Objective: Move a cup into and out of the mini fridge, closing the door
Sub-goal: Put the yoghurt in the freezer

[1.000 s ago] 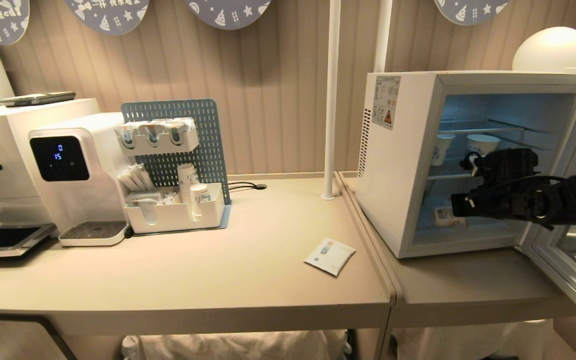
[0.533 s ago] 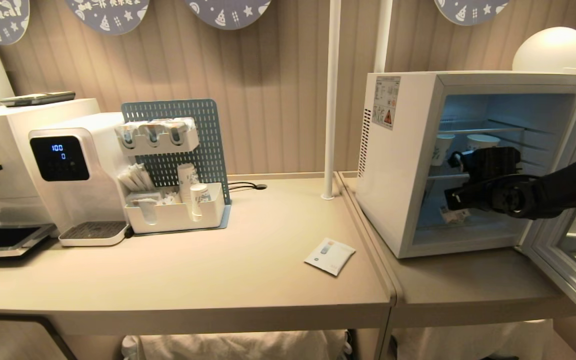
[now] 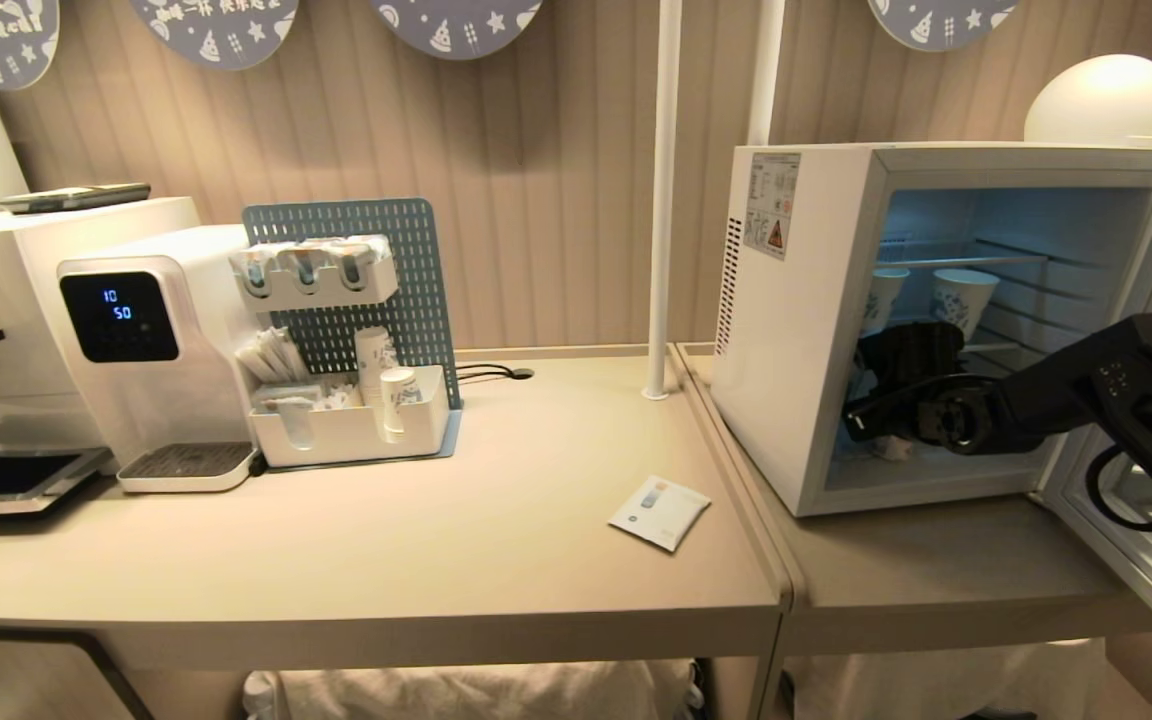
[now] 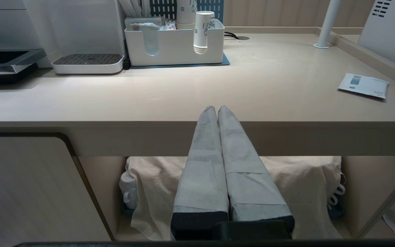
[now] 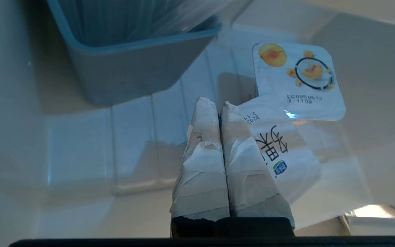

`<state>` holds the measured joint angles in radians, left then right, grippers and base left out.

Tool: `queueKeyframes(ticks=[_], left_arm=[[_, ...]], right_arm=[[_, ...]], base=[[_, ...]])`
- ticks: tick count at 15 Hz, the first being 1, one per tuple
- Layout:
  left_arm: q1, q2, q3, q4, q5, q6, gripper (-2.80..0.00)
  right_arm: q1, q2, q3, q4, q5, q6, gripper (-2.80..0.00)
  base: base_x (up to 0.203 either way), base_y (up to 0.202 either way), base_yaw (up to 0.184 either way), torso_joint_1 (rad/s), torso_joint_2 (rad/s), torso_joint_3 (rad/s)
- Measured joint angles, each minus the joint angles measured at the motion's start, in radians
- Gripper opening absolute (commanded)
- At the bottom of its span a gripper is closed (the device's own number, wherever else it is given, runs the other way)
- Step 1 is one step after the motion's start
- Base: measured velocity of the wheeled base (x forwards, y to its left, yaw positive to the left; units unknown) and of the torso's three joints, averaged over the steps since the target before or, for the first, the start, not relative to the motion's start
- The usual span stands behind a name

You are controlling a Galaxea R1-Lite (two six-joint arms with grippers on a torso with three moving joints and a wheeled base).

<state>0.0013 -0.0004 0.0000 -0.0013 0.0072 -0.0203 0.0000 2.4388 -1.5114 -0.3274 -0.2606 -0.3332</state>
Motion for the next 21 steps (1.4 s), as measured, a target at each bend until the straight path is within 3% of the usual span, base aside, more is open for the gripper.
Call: queueKeyframes(ticks=[20, 21], left_arm=[[0.0, 0.0, 0.0, 0.0, -0.001, 0.001, -2.8], [0.0, 0.0, 0.0, 0.0, -0.001, 0.001, -2.8]], right_arm=[[0.018, 0.041, -0.015, 0.001, -0.003, 0.107, -2.8], [0.018, 0.041, -0.013, 0.001, -0.003, 0.109, 0.0]], base=[[0.0, 0.0, 0.0, 0.0, 0.0, 0.0], [0.0, 0.0, 0.0, 0.0, 0.0, 0.0]])
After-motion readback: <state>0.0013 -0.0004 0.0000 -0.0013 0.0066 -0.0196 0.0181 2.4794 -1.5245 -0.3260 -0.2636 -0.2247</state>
